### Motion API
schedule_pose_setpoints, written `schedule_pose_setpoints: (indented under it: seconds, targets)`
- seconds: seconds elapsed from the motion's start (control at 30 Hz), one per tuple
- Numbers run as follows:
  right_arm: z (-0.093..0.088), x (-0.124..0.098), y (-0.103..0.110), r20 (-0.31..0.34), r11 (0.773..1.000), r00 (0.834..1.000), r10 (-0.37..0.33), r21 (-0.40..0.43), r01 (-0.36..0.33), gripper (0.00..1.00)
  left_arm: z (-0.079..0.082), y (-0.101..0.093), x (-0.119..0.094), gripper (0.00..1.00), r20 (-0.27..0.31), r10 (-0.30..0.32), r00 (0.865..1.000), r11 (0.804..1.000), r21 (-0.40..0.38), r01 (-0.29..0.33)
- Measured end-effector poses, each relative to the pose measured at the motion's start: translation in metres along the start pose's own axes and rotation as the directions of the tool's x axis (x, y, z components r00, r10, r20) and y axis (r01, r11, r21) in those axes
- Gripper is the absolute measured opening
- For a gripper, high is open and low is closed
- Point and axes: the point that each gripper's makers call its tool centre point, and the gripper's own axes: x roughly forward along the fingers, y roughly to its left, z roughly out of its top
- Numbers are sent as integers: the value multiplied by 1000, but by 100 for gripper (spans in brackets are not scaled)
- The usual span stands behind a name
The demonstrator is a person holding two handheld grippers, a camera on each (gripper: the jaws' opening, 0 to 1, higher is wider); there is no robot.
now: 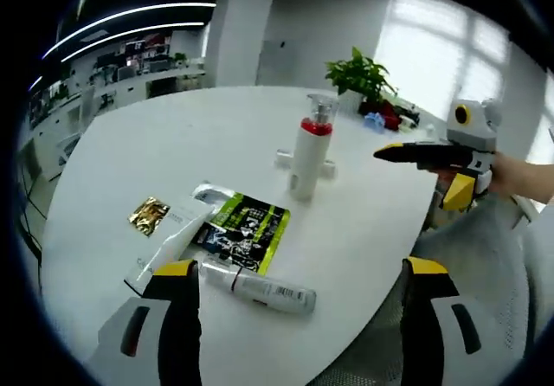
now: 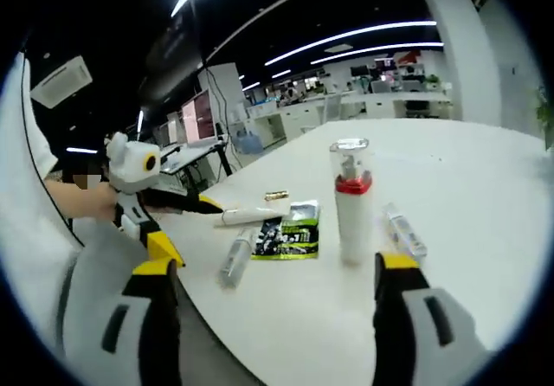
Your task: Arrange the skincare products in the storage area until every visible bottle or jar stands upright without overlapping.
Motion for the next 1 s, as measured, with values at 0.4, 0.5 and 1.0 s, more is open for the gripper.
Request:
schedule_pose_setpoints:
  seconds: [0.4,0.5,1.0]
  targets:
    - [-10,-10,11,-26,999,999,-33,-25,32,97,-6,1,-26,97,23,40,999,999,-34,-39]
    - [-13,-12,13,-33,999,999,-32,-35,31,97,-8,0,-29,97,23,45,999,998,-41,-44]
    - [-16,-11,12,-43,998,998,-44,-45,42,97,-7,3,-31,96,12,50,999,998,-27,-49]
